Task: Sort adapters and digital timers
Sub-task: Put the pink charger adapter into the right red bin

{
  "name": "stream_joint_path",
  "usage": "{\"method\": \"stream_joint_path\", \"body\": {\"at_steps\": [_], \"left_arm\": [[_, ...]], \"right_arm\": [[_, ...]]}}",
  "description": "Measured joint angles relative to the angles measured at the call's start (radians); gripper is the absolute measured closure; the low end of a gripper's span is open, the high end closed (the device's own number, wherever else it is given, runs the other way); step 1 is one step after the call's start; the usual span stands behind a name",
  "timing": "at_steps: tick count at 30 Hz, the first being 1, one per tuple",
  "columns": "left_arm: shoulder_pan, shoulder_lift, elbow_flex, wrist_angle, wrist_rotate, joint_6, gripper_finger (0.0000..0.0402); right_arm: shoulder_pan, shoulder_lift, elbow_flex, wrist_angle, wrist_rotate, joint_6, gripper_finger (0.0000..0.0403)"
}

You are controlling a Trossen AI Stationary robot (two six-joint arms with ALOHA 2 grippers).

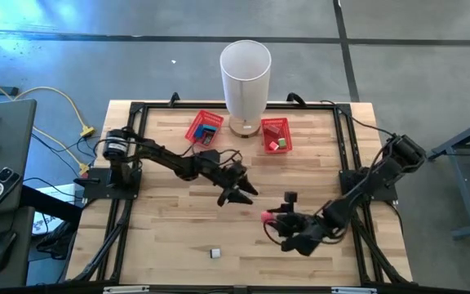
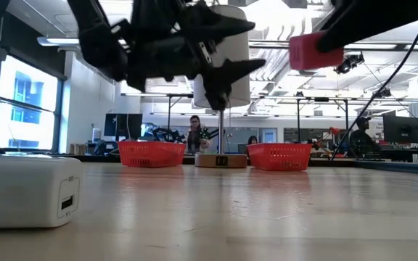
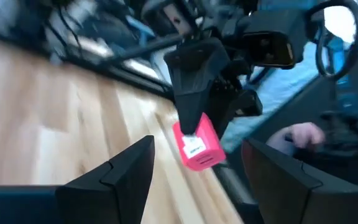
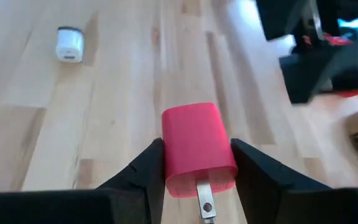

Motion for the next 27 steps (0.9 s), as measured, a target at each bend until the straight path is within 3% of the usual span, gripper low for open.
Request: {"method": "stream_joint_path", "body": {"at_steps": [5,11,16,22,27], "left_arm": [[-0.037,-0.108,-0.117,-0.003,-0.214,0.204,0.0167],[-0.124,-0.182,-0.215,-0.005,-0.486,0.380,0.0167],[-0.176,-0.183,-0.220,-0.005,-0.525,0.383,0.0167],[-0.211,-0.183,-0.220,-0.006,-0.525,0.381,0.0167],[-0.225,-0.183,-0.220,-0.005,-0.525,0.351,0.0167]], "right_arm": [[0.067,-0.001,0.000,-0.047,0.194,0.052,0.0260],[0.080,-0.001,0.000,-0.047,0.276,0.088,0.0260],[0.072,-0.002,-0.030,-0.003,0.290,0.150,0.0260],[0.056,-0.002,-0.172,0.323,0.269,0.094,0.0260],[0.009,-0.002,-0.283,0.821,0.121,-0.129,0.0260]]}}
